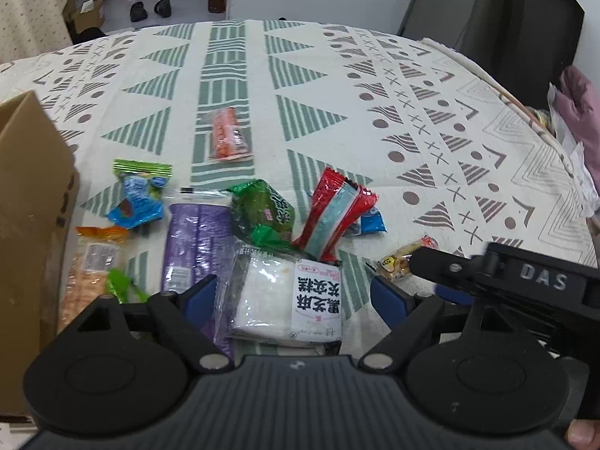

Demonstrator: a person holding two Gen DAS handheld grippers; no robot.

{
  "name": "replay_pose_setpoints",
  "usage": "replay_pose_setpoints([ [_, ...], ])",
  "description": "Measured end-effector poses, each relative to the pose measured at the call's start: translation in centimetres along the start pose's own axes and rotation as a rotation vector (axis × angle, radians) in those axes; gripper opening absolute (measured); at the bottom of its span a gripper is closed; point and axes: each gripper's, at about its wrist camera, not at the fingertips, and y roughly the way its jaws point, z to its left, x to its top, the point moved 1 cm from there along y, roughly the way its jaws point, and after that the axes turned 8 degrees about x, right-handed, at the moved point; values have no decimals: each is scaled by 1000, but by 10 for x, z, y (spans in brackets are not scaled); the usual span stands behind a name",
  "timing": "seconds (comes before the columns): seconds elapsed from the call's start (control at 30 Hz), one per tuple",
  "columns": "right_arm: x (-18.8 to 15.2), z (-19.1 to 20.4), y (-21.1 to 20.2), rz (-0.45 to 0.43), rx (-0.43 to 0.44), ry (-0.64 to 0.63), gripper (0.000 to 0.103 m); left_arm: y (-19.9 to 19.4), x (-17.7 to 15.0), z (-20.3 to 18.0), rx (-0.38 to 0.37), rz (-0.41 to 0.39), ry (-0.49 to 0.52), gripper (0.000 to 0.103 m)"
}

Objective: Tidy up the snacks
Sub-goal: 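Grasp the white packet with black text with the left tool while the right tool grasps a yellow-wrapped snack, then lower the white packet into the box with the left tool while the right tool drops the yellow snack in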

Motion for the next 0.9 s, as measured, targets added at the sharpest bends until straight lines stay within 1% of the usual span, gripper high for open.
replay_pose_setpoints([
  [0.07, 1, 2, 5, -5, -5, -18, 48, 5, 0, -6, -2, 17, 24, 87],
  [0.1, 1, 3, 7, -10, -11, -29, 47, 9, -1, -8, -5, 38, 26, 85],
  [0.13, 2, 4, 10, -14, -17, -37, 47, 12, -2, -8, -4, 58, 17, 79],
  [0.17, 2, 5, 12, -18, -22, -44, 47, 16, -3, -6, -6, 72, 5, 78],
  [0.3, 1, 10, 19, -37, -49, -96, 47, 15, -4, 1, -8, 46, -25, 65],
  [0.4, 0, 14, 23, -43, -74, -137, 44, 14, 0, 6, -15, 51, -49, 60],
  [0.43, 0, 15, 23, -43, -87, -149, 38, 13, 1, 8, -17, 52, -56, 58],
  [0.5, 0, 14, 22, -42, -112, -171, 27, 10, 2, 9, -14, 48, -71, 56],
  [0.53, 0, 13, 21, -38, -105, -166, 22, 8, 3, 10, -14, 45, -75, 56],
  [0.57, -1, 12, 19, -30, -90, -152, 19, 5, 3, 10, -13, 41, -79, 56],
  [0.73, -4, 17, 12, -17, -72, -166, 18, -11, 1, 13, 3, 13, -96, 55],
  [0.9, -4, 26, -4, -47, -33, -181, 18, -31, 0, 17, 16, -21, -108, 55],
])
